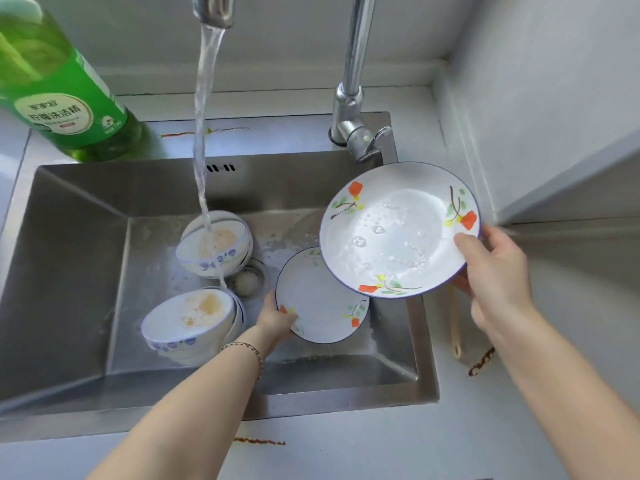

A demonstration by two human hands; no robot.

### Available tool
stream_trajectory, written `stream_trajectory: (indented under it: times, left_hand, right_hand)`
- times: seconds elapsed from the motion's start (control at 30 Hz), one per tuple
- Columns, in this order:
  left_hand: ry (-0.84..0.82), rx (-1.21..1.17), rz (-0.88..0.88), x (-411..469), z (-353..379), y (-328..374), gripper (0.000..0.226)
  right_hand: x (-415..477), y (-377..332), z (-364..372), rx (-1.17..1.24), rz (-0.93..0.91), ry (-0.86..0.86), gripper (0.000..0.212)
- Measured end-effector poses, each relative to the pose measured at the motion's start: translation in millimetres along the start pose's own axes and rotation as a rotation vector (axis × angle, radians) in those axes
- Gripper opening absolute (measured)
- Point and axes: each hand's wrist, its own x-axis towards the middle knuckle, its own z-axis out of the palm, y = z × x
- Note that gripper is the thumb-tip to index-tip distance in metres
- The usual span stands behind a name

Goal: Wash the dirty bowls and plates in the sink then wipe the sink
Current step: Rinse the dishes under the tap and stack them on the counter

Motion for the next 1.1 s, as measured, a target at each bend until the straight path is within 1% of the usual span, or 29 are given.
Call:
stream_trajectory:
  times: [0.07,0.13,0.17,0.2,0.23,0.3,0.37,0.4,0.47,0.6,0.63,0.67,0.7,0.73,0.77,0.8,0.83,0.87,0.9,0.97,1.0,1.03,1.1]
  left_hand:
    - [-0.039,0.076,-0.075,-3,-2,1,0.063]
    - [-0.033,0.143,-0.098,-13,-6,10,0.043]
    - [-0.007,0.112,-0.089,-21,-8,17,0.030]
    - [0.009,0.031,-0.075,-31,-12,26,0.017]
    - [0.012,-0.073,-0.059,-42,-16,37,0.013]
    - [-0.015,-0.277,-0.036,-69,-29,58,0.031]
    - [-0.087,-0.413,0.025,-98,-47,74,0.050]
    - [-0.130,-0.474,0.061,-112,-57,82,0.055]
    - [-0.144,-0.527,0.116,-131,-76,93,0.053]
    - [-0.019,-0.569,0.185,-148,-105,104,0.044]
    - [0.009,-0.571,0.204,-150,-112,105,0.041]
    - [0.034,-0.577,0.226,-152,-118,106,0.037]
    - [0.059,-0.579,0.249,-153,-124,107,0.034]
    - [0.081,-0.577,0.267,-155,-128,108,0.032]
    - [0.102,-0.577,0.279,-155,-132,108,0.031]
    - [0.122,-0.575,0.287,-154,-135,108,0.030]
    - [0.135,-0.569,0.295,-154,-136,108,0.029]
    - [0.139,-0.562,0.304,-154,-136,109,0.028]
    - [0.132,-0.555,0.316,-155,-135,111,0.026]
    - [0.095,-0.557,0.320,-157,-132,119,0.025]
    - [0.072,-0.559,0.308,-157,-130,123,0.025]
    - [0.063,-0.556,0.296,-155,-130,128,0.026]
    - [0.064,-0.534,0.306,-149,-134,135,0.033]
  right_hand:
    - [-3,1,4,-0.001,-0.001,-0.025,0.026]
    - [-8,1,8,0.005,0.002,-0.050,0.026]
    - [-11,1,11,0.010,0.008,-0.062,0.027]
    - [-14,0,15,0.015,0.018,-0.078,0.027]
    - [-18,-1,20,0.024,0.028,-0.102,0.028]
    - [-27,-2,32,0.047,0.055,-0.156,0.028]
    - [-38,-2,47,0.055,0.077,-0.208,0.025]
    - [-43,-2,57,0.051,0.087,-0.230,0.023]
    - [-56,1,77,0.050,0.112,-0.287,0.021]
    - [-85,6,111,0.018,0.117,-0.408,0.025]
    - [-92,6,116,-0.020,0.072,-0.444,0.024]
    - [-97,4,121,-0.096,-0.019,-0.472,0.027]
    - [-99,2,126,-0.231,-0.150,-0.486,0.037]
    - [-98,1,130,-0.441,-0.297,-0.483,0.050]
    - [-97,-2,136,-0.708,-0.466,-0.473,0.058]
    - [-95,-5,144,-0.973,-0.629,-0.470,0.058]
    - [-93,-9,153,-1.195,-0.740,-0.491,0.057]
    - [-93,-13,164,-1.346,-0.777,-0.529,0.059]
    - [-94,-17,176,-1.417,-0.749,-0.574,0.062]
    - [-97,-21,200,-1.414,-0.687,-0.653,0.068]
    - [-99,-22,210,-1.385,-0.720,-0.710,0.068]
    - [-102,-22,217,-1.365,-0.792,-0.781,0.066]
    - [-105,-24,217,-1.355,-0.945,-0.967,0.065]
